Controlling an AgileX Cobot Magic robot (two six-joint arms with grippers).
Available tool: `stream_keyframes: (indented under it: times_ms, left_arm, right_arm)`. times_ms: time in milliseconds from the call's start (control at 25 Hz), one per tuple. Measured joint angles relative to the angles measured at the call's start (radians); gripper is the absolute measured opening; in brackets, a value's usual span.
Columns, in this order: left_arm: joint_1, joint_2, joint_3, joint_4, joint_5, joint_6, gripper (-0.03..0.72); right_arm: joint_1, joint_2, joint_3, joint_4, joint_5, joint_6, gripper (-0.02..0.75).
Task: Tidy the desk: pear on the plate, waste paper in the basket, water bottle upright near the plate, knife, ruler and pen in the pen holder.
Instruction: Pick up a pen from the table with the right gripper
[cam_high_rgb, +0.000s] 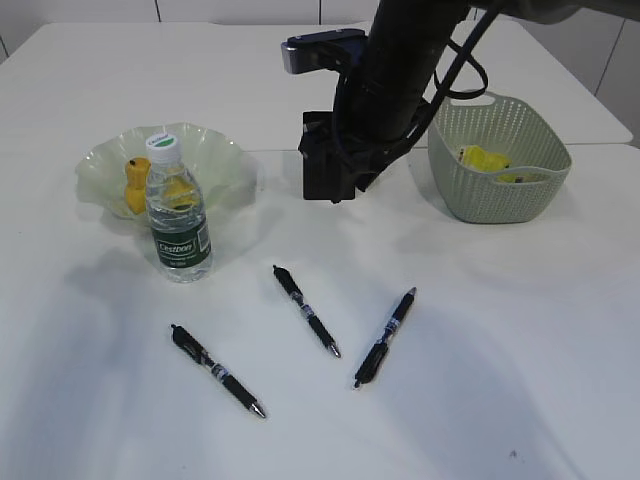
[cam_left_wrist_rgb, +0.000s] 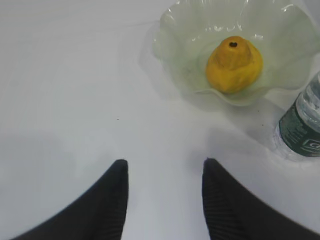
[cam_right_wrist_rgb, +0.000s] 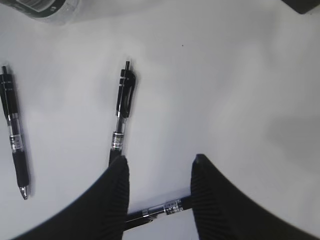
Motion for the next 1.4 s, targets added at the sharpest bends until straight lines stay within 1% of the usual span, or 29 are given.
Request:
stream_keyframes:
  times_ms: [280,480,720,920,1120,1200,1400]
  left_arm:
    - [0.0,0.0,0.0,0.0,0.023,0.0,0.34]
    - [0.0,0.0,0.0,0.0,0.024,0.0,0.34]
    - [0.0,0.0,0.0,0.0,0.024,0.0,0.34]
    - [0.0,0.0,0.0,0.0,0.024,0.0,0.341]
    - [0.0,0.0,0.0,0.001,0.024,0.0,0.34]
    - [0.0,0.0,0.0,0.001,0.025,0.0,0.341]
    - [0.0,0.0,0.0,0.006,0.053,0.0,0.341]
  right_arm:
    - [0.0,0.01,0.0,0.004,0.0,-0.046,0.303]
    - [0.002,0.085,0.0,0.057,-0.002,-0.048,0.302]
    - [0.025,0.135,0.0,0.08,-0.009,-0.069,0.302]
    - [0.048,0.145,0.0,0.086,-0.054,-0.074,0.303]
    - [0.048,0.158,0.0,0.088,-0.09,-0.079,0.305]
    - [0.048,0.167,0.0,0.088,-0.099,-0.079,0.32]
    - [0.048,0.178,-0.003,0.088,-0.126,-0.081,0.396]
